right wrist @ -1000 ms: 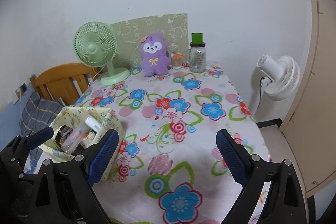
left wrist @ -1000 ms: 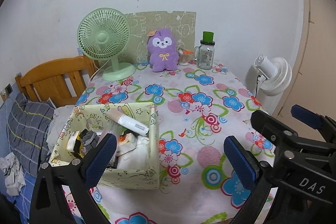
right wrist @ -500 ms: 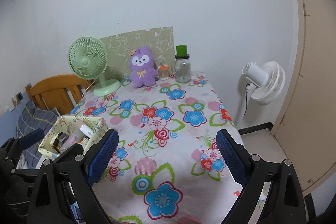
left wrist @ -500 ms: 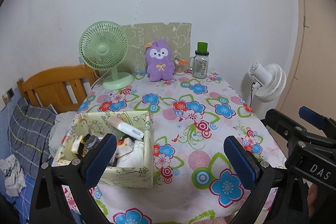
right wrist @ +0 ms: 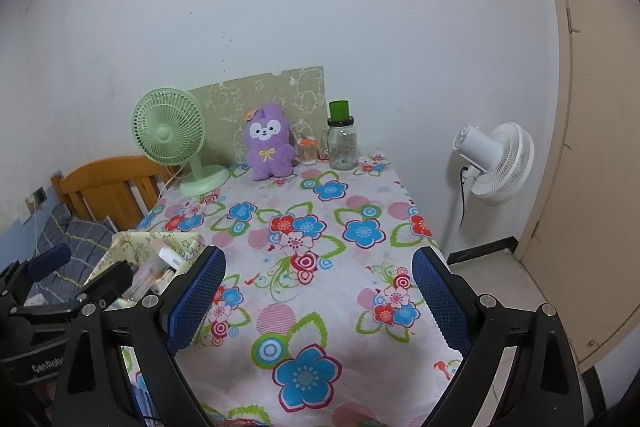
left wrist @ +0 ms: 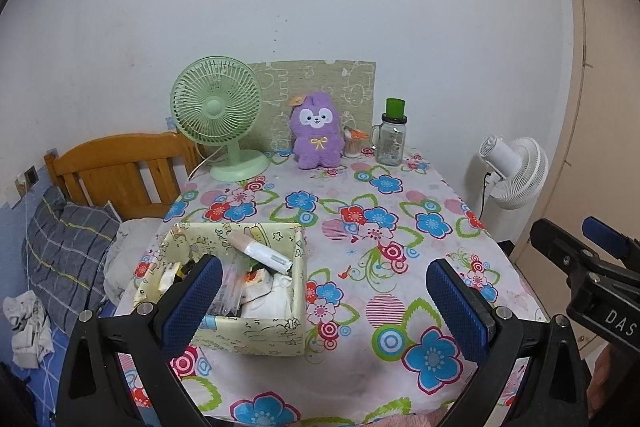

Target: Organize soft objects

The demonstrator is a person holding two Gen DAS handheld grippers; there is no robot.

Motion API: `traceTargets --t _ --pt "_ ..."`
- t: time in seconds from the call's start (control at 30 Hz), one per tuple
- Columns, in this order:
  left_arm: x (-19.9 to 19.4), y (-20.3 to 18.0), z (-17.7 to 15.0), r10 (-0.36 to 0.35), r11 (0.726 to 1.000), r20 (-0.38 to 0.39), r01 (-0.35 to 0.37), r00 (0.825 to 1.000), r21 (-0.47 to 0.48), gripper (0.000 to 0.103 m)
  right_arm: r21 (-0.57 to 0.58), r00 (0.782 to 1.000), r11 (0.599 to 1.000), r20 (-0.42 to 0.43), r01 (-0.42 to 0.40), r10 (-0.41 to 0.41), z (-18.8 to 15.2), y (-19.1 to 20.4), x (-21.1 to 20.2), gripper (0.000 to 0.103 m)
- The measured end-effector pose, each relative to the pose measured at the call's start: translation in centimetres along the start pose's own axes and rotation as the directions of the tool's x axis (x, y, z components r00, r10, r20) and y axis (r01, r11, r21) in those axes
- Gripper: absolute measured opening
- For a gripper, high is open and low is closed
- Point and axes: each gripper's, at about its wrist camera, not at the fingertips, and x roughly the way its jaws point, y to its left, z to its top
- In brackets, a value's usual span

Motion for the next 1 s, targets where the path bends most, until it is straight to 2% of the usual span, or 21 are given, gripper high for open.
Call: traceTargets --t 0.53,1.0 --pt "-1.4 -0.1 0.2 0.001 1.0 0.035 -0.001 0.999 0.016 0.103 -0.018 1.0 1.0 0.023 -0.003 0.004 0.1 0.7 -1.4 0.097" --pt "-1.4 0.1 0.2 0.003 1.0 0.03 -0.003 1.0 0.012 0.103 -0.025 1.0 1.0 0.031 -0.004 0.005 0.1 1.0 -1.4 0.098"
